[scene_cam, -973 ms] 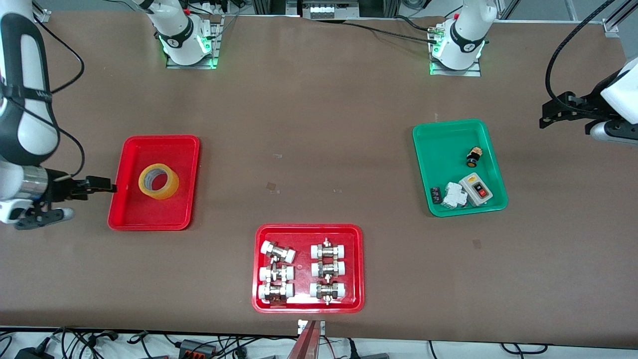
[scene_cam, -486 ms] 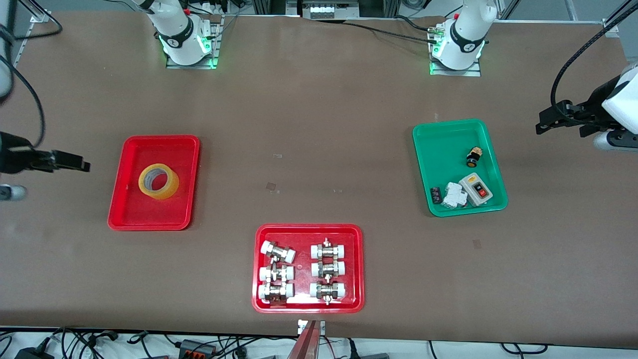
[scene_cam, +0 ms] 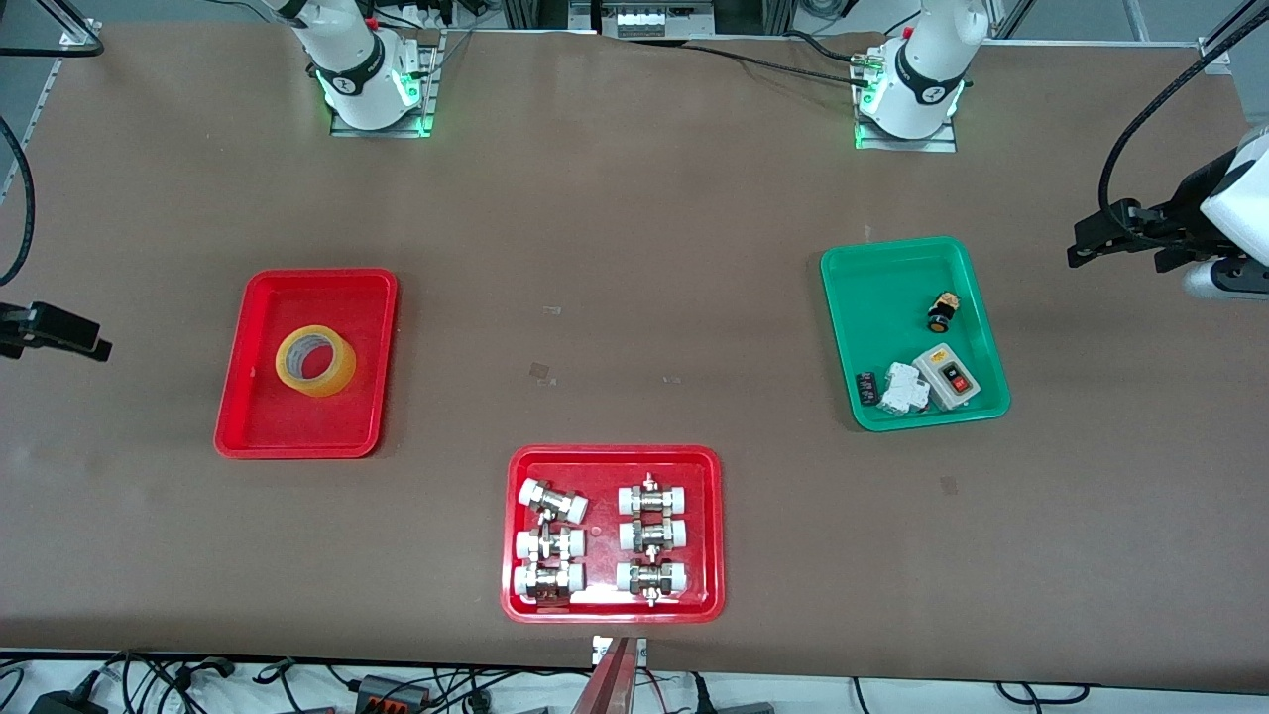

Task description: Left arm passes tape to right arm into tray

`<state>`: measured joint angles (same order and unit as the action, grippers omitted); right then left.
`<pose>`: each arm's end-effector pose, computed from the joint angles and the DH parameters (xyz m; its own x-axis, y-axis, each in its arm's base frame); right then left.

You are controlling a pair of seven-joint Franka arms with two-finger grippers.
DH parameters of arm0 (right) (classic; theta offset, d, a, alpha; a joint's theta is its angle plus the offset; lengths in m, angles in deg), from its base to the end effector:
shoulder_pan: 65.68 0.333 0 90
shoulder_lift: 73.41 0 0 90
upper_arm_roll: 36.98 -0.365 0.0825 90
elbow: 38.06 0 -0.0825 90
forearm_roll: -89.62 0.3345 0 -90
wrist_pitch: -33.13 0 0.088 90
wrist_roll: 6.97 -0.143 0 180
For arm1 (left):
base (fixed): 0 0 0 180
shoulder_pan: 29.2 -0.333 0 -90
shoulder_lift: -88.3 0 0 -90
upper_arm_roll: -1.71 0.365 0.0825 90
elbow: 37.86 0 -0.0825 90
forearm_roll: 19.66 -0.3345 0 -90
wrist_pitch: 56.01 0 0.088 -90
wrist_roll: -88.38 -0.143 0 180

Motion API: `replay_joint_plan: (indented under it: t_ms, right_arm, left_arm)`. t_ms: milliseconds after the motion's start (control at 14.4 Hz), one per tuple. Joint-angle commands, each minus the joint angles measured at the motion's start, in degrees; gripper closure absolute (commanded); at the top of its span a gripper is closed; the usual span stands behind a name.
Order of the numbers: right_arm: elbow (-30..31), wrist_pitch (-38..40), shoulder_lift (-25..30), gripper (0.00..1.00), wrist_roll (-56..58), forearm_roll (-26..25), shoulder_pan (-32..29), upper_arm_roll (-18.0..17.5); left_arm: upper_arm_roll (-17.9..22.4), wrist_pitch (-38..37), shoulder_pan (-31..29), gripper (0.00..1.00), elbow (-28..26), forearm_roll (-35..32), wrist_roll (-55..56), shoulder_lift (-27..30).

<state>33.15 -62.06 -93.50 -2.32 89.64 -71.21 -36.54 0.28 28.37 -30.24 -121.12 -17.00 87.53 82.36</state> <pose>0.6333 -0.0652 0.5856 0.9975 -0.0222 0.0674 -0.0228 -0.9997 0.0078 0.5288 -0.0098 0.6250 0.9962 -0.0262 -0.0831 -0.0221 -0.9985 0.0502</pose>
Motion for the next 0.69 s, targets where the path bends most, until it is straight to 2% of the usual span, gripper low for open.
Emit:
replay_joint_plan:
  t_ms: [0, 69, 278, 486, 625]
  right_arm:
    - [-1.34, -1.32, 0.21, 0.0, -1.14, -1.08, 3.76, 3.85]
    - [-1.0, -1.14, 0.39, 0.0, -1.22, -0.99, 4.73, 5.09]
    - [3.38, -0.7, 3.55, 0.0, -1.23, -0.99, 4.74, 5.19]
    - [17.76, -7.44, 12.31, 0.0, -1.23, -1.25, 4.74, 5.19]
    - [24.64, -10.1, 16.72, 0.0, -1.23, -1.25, 4.83, 5.1]
  left_arm:
    - [0.29, -1.15, -0.45, 0.0, 1.69, 0.23, 0.33, -0.57]
    - [0.29, -1.16, -0.45, 0.0, 1.69, 0.23, 0.41, -0.57]
    - [0.2, -1.07, -0.37, 0.0, 1.69, 0.23, 0.41, -0.74]
    - [0.2, -1.07, -0.45, 0.0, 1.69, 0.15, 0.24, -0.74]
    - [0.2, -1.07, -0.37, 0.0, 1.69, 0.15, 0.24, -0.65]
